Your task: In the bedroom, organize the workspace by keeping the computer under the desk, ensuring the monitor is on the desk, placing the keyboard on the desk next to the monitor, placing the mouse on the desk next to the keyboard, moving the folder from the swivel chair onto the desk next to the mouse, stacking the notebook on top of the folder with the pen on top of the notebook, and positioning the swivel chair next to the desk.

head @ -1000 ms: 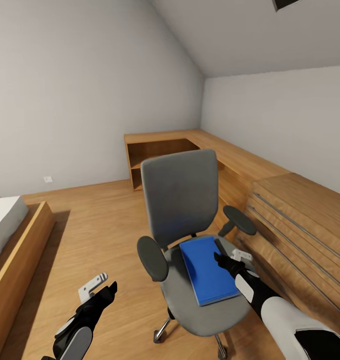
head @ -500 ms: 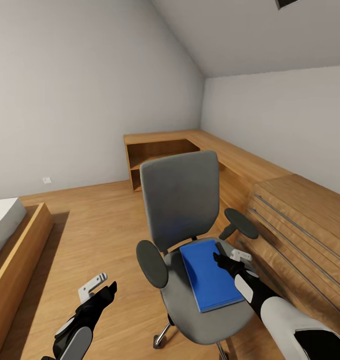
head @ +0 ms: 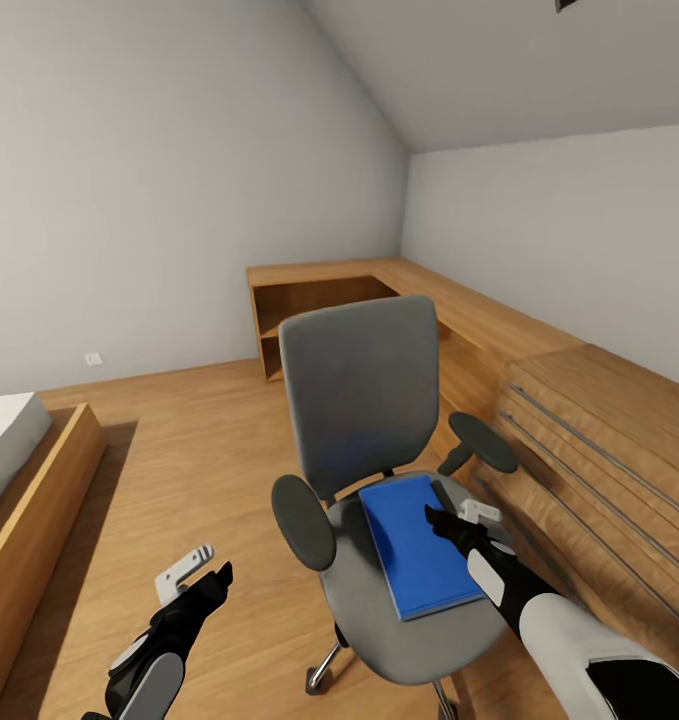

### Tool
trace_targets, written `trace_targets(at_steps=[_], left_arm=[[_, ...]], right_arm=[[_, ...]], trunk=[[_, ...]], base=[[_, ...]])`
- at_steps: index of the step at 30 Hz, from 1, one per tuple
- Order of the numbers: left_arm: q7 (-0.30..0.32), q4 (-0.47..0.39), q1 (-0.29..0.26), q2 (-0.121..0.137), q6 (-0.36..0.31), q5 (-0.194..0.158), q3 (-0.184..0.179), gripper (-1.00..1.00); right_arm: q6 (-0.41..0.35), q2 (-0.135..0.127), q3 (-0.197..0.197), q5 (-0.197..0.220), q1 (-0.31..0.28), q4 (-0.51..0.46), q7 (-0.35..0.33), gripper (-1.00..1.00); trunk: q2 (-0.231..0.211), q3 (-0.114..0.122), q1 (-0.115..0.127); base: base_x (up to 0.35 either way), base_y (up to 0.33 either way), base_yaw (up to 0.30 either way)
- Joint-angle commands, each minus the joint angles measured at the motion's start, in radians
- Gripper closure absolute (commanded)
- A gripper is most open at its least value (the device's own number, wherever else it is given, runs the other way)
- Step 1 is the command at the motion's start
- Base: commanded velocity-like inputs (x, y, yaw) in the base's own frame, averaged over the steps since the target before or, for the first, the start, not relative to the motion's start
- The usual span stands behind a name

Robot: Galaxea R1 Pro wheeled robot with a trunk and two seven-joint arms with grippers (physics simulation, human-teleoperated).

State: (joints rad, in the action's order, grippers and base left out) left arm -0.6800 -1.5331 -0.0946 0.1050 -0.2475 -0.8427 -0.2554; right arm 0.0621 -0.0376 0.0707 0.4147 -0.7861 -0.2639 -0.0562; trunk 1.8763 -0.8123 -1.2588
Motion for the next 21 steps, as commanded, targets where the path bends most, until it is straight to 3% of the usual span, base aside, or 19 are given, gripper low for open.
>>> trace_targets(at_steps=[1,8,21], left_arm=[[-0.007,-0.001,-0.001,0.001,-0.002,-0.004,-0.002,-1.0],[-0.006,-0.002,-0.001,0.0,-0.003,-0.003,-0.003,-1.0],[-0.01,-0.002,-0.001,-0.001,-0.003,-0.002,-0.003,-1.0]], right_arm=[[0.005,-0.001,0.007,0.01,-0.001,0.002,-0.002,-1.0],[0.003,-0.001,0.008,0.01,-0.001,0.002,-0.002,-1.0],[0.004,-0.002,0.006,0.01,-0.001,0.002,-0.002,-1.0]], trunk=[[0.008,-0.004,-0.004],[0.008,-0.004,-0.004],[0.057,-0.026,-0.031]], base=[[0.0,0.0,0.0],[0.0,0.0,0.0],[0.0,0.0,0.0]])
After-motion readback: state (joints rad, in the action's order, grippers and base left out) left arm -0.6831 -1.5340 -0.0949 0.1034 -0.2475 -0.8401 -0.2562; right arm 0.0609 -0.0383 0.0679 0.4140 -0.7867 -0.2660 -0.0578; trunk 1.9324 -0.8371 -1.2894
